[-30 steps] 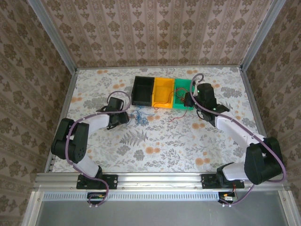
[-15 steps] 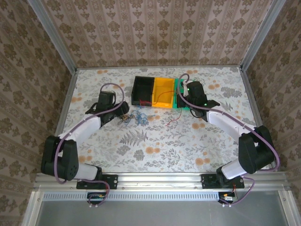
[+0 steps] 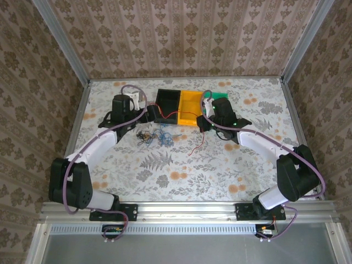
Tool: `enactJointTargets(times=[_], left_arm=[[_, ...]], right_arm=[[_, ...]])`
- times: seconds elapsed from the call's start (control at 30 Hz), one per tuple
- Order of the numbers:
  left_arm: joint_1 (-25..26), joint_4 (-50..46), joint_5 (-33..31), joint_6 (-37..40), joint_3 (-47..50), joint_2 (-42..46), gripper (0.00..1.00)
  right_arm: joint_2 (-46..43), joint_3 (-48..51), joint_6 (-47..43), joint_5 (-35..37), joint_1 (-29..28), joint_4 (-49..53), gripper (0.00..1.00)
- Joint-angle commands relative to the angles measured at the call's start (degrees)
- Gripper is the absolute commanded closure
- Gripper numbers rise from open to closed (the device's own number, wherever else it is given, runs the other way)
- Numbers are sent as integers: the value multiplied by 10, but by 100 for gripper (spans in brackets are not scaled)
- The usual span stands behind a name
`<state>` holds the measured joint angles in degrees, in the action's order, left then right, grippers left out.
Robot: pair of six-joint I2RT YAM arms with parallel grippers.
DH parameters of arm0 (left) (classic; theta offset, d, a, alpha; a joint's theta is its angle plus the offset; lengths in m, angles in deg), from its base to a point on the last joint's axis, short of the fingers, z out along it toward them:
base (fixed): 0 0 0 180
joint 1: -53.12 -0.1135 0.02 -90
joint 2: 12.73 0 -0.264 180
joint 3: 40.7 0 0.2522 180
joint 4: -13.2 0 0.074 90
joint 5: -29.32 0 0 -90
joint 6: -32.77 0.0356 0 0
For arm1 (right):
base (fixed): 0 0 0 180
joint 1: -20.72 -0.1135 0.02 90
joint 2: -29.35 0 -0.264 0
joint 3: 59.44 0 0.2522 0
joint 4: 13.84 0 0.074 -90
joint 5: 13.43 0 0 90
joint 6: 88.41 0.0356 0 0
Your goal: Untangle the cables
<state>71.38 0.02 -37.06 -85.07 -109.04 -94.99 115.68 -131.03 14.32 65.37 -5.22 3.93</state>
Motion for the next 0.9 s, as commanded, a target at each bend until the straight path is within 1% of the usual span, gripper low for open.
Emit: enactJointTargets(times=[0.0,0.17,0.27,0.43,0.63,0.67,0.77,0.8,0.87], left_arm=[[19,27,51,-7,-19,-19,19],[45,53,62,-25,-12,-35,20],[57,77,86,-40,-13,-50,21],[75,91,105,-45,-30,-80,21],[76,104,124,-55,-51,-109,22],[91,106,127,-56,-54,-114,22],[95,114,129,-63,-59,-124,26],[97,116,146,-64,-61,-128,27],[99,116,153,-66,-66,-133,30]], right_arm=[[3,-23,4,-27,-2,-15,100],[8,-29,10,-35,-3,-19,100],[12,-33,12,-45,-5,-22,100],[20,-39,19,-101,-9,-40,100],[28,-46,30,-163,-12,-57,100],[30,-46,35,-168,-13,-63,100],[38,-49,56,-190,-14,-83,100],[42,-49,65,-196,-14,-91,100],[49,-54,74,-203,-15,-100,100]])
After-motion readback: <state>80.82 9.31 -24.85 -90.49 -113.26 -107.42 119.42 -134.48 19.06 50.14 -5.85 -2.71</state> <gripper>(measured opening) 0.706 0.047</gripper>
